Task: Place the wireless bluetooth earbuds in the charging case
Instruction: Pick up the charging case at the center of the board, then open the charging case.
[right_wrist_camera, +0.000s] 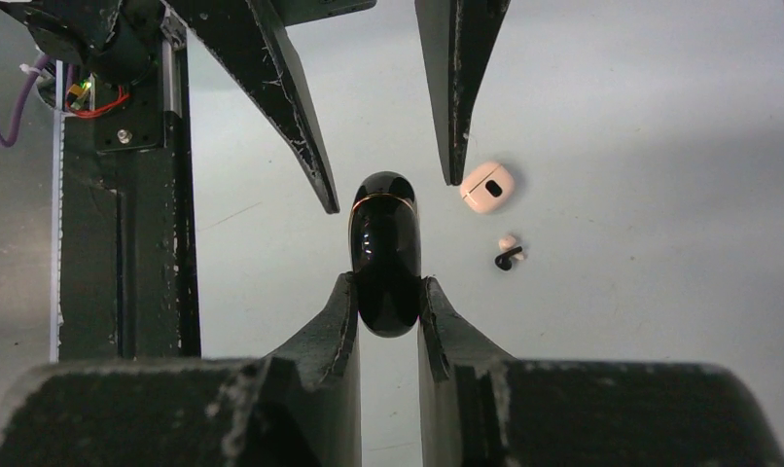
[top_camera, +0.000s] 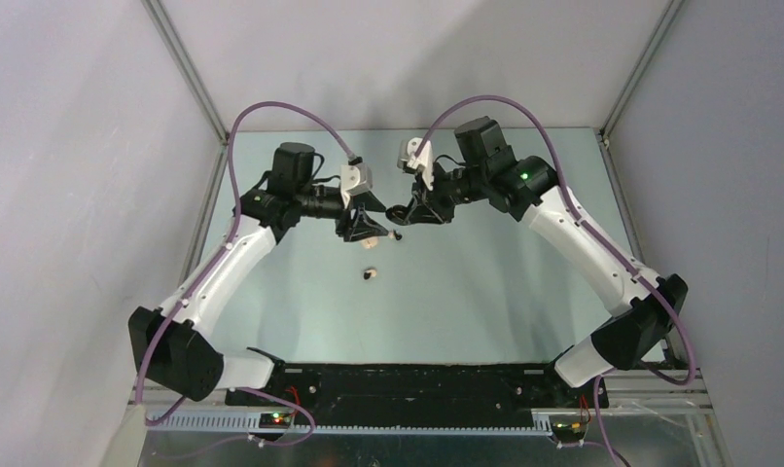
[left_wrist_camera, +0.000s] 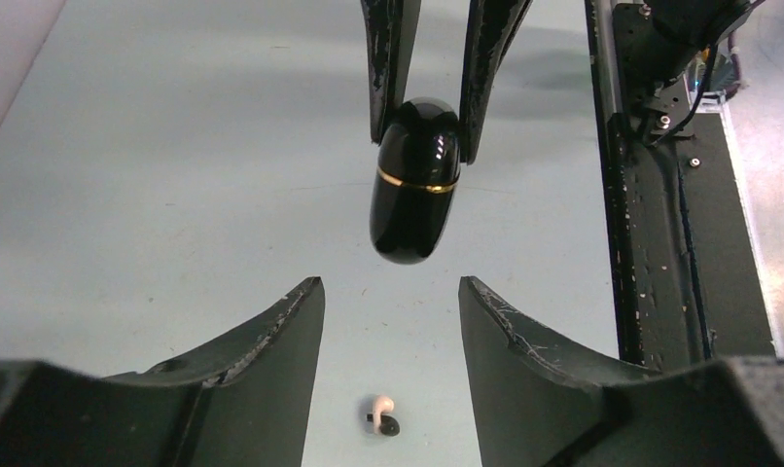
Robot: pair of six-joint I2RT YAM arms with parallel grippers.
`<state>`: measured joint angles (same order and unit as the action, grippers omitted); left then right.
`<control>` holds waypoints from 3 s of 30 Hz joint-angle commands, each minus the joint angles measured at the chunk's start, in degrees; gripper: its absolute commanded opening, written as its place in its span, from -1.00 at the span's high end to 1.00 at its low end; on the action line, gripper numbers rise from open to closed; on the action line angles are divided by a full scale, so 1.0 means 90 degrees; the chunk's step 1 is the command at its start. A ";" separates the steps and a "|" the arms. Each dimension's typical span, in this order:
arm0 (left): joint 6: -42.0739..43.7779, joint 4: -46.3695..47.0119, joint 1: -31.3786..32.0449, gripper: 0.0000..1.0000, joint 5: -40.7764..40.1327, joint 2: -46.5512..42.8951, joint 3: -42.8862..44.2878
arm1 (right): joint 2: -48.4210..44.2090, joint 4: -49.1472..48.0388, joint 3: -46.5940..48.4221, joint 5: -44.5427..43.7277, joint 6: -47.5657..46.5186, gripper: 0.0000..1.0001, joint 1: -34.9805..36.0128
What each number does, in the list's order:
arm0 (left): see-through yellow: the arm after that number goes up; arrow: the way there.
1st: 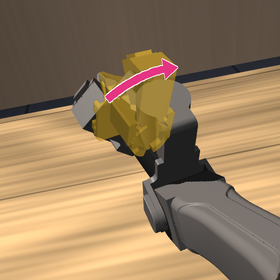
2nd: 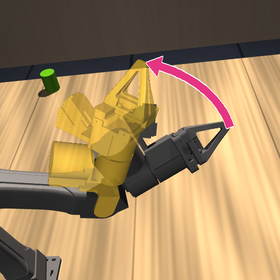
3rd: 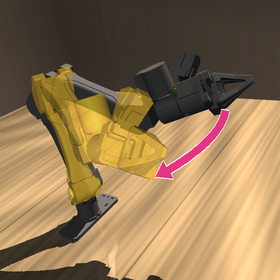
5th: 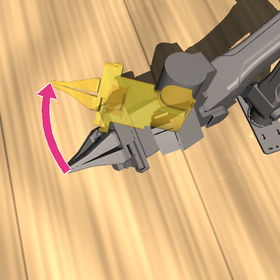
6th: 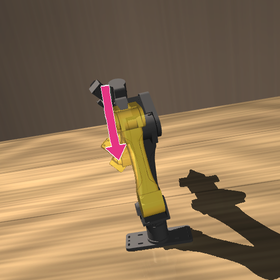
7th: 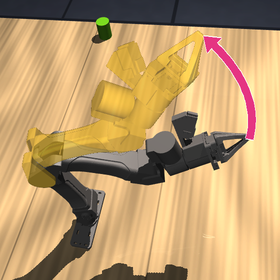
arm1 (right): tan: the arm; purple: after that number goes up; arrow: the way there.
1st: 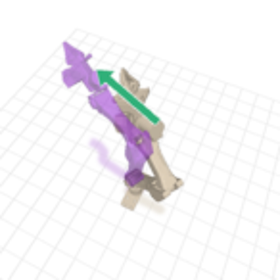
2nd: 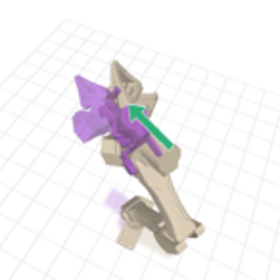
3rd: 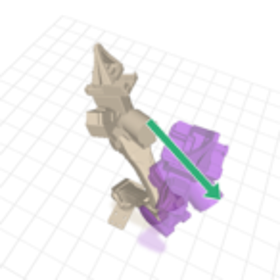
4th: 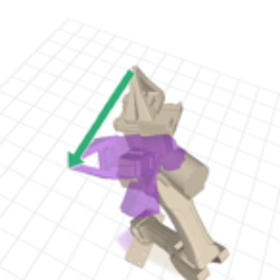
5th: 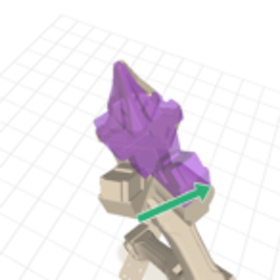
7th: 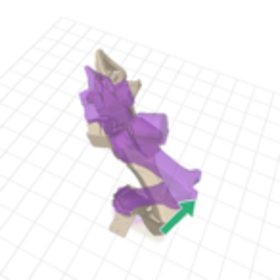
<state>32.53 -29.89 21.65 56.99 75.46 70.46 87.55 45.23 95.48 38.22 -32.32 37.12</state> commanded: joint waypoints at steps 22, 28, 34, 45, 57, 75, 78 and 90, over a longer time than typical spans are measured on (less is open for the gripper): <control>-0.0099 0.0128 0.0095 -0.02 0.0576 0.0365 0.0476 | 0.0174 -0.0394 0.0078 -0.0437 0.0349 1.00 0.0266; -0.0155 0.0126 0.0090 0.03 0.0546 0.0402 0.0507 | 0.0214 -0.0406 0.0065 -0.0456 0.0373 1.00 0.0269; -0.0168 0.0128 0.0089 0.08 0.0567 0.0424 0.0514 | 0.0242 -0.0476 0.0024 -0.0490 0.0477 1.00 0.0282; -0.0343 0.0127 0.0058 0.78 0.0702 0.0585 0.0594 | 0.0192 -0.0587 -0.0087 -0.0545 0.0648 0.67 0.0315; -0.0324 0.0131 -0.0022 1.00 0.0999 0.0738 0.0638 | 0.0209 -0.0688 -0.0107 -0.1114 0.0461 0.00 0.0253; -0.0198 0.0135 -0.0042 1.00 0.1286 0.0883 0.0688 | 0.0323 -0.0742 0.0310 -0.0663 0.0933 0.09 -0.0437; -0.0206 0.0132 -0.0050 1.00 0.1303 0.0896 0.0690 | 0.0303 -0.0788 0.0339 -0.0505 0.1029 0.09 -0.0484; -0.0208 0.0123 -0.0060 1.00 0.1335 0.0969 0.0771 | 0.0404 -0.0823 0.0453 -0.0195 0.1446 0.11 -0.0821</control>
<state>30.02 -28.38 21.06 66.13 84.12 74.89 90.54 39.97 97.41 36.14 -21.17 30.59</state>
